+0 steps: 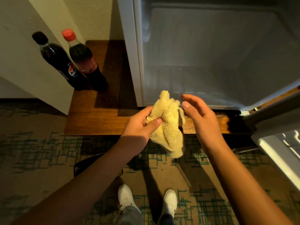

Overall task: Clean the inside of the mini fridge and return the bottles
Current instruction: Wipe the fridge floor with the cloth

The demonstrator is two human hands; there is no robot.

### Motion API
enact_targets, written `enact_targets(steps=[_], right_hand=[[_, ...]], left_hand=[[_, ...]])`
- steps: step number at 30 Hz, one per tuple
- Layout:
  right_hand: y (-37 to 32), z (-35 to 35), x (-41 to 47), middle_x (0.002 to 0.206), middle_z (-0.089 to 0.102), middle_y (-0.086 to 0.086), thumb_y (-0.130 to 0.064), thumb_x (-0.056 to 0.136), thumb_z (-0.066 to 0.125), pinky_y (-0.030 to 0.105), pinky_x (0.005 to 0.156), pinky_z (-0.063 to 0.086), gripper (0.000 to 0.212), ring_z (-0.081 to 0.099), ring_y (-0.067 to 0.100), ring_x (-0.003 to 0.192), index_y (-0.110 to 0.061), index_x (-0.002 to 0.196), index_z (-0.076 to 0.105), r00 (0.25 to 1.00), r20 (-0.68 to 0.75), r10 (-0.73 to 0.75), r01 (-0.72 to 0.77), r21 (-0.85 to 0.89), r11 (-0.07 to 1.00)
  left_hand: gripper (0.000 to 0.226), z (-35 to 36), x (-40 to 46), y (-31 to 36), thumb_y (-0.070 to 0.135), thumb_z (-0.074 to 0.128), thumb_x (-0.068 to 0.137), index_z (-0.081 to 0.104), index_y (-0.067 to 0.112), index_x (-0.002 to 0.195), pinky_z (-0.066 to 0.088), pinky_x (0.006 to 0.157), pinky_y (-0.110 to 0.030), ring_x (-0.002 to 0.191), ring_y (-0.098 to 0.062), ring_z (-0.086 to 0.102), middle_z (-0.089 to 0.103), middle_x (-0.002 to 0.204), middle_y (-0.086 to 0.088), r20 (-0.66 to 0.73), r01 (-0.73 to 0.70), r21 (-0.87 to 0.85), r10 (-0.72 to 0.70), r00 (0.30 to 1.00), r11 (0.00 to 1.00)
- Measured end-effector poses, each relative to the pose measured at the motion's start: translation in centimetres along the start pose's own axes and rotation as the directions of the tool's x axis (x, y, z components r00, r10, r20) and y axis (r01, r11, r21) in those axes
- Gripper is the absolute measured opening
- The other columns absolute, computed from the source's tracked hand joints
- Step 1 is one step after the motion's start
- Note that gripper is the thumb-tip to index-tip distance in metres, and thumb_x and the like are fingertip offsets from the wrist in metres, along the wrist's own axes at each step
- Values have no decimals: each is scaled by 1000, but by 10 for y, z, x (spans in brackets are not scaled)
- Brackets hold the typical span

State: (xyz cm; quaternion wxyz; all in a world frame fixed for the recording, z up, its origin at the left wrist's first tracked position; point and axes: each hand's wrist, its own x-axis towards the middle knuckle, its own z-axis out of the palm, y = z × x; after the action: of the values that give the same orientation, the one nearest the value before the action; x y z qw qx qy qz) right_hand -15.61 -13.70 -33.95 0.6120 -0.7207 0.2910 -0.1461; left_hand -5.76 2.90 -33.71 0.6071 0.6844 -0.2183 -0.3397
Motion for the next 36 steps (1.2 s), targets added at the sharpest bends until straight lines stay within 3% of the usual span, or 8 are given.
enact_targets(steps=[3, 6, 11, 15, 20, 24, 29, 36], right_hand=[[22, -2, -3, 129, 67, 2, -64, 84, 61, 40, 101, 52, 64, 63, 20, 120, -24, 134, 58, 943, 250, 220, -281, 245, 928], [33, 1, -17, 118, 72, 10, -67, 68, 74, 34, 86, 59, 77, 69, 26, 110, -15, 123, 65, 883, 360, 300, -425, 345, 837], [36, 4, -17, 110, 75, 2, -27, 91, 62, 32, 86, 56, 28, 71, 20, 104, -16, 116, 67, 960, 158, 232, -267, 252, 930], [29, 4, -13, 107, 75, -3, -22, 94, 60, 35, 88, 54, 18, 70, 16, 101, -26, 109, 68, 984, 115, 135, -155, 185, 971], [17, 13, 2, 93, 71, 5, -21, 95, 62, 41, 78, 52, 8, 67, 22, 87, -18, 101, 66, 988, 145, 47, -60, 84, 995], [5, 30, 18, 85, 71, -4, -21, 95, 62, 34, 72, 50, 8, 67, 13, 78, -27, 97, 68, 981, 179, 75, -89, 70, 994], [-5, 61, 31, 100, 75, -4, -26, 95, 63, 32, 79, 56, 17, 72, 14, 91, -30, 109, 69, 974, 213, 78, -108, 135, 985], [10, 132, 44, 98, 76, -12, -21, 97, 60, 14, 71, 50, 20, 70, 3, 91, -30, 113, 68, 926, 313, 213, -253, 95, 963]], left_hand=[[32, 4, -3, 3, 2, 52, 99, 62, 21, 122, 53, 81, -19, 102, -8, 70, 75, 105, 10, 44, 39, -95, -35, 998, 995], [28, 5, -4, 3, 11, 52, 101, 61, 22, 125, 56, 86, -26, 105, -11, 70, 74, 111, 5, 50, 41, -22, -39, 998, 999], [23, -9, -5, -14, 20, 63, 96, 65, 42, 104, 57, 83, -29, 94, -3, 69, 74, 100, 17, -53, 45, 164, -36, 998, 985], [23, -29, -9, -28, 17, 65, 94, 68, 39, 103, 56, 74, -23, 90, -4, 71, 75, 96, 17, -107, 90, 123, -77, 991, 988], [15, -80, -18, -53, 21, 64, 95, 72, 31, 102, 56, 78, -23, 89, -6, 70, 75, 93, 9, -171, 106, 318, -53, 984, 942], [19, -160, -12, -90, 33, 53, 96, 65, 35, 109, 44, 94, -33, 115, -18, 59, 65, 122, 8, -387, 178, 686, 146, 910, 705], [67, -235, 7, -133, 54, 40, 94, 41, 16, 149, 23, 120, -50, 150, -32, 25, 32, 161, -7, -357, 297, 869, 86, 930, 396], [66, -237, 11, -165, 51, 28, 102, 27, 15, 156, 13, 124, -53, 155, -26, 10, 19, 166, -6, -129, 104, 981, 149, 980, 162]])
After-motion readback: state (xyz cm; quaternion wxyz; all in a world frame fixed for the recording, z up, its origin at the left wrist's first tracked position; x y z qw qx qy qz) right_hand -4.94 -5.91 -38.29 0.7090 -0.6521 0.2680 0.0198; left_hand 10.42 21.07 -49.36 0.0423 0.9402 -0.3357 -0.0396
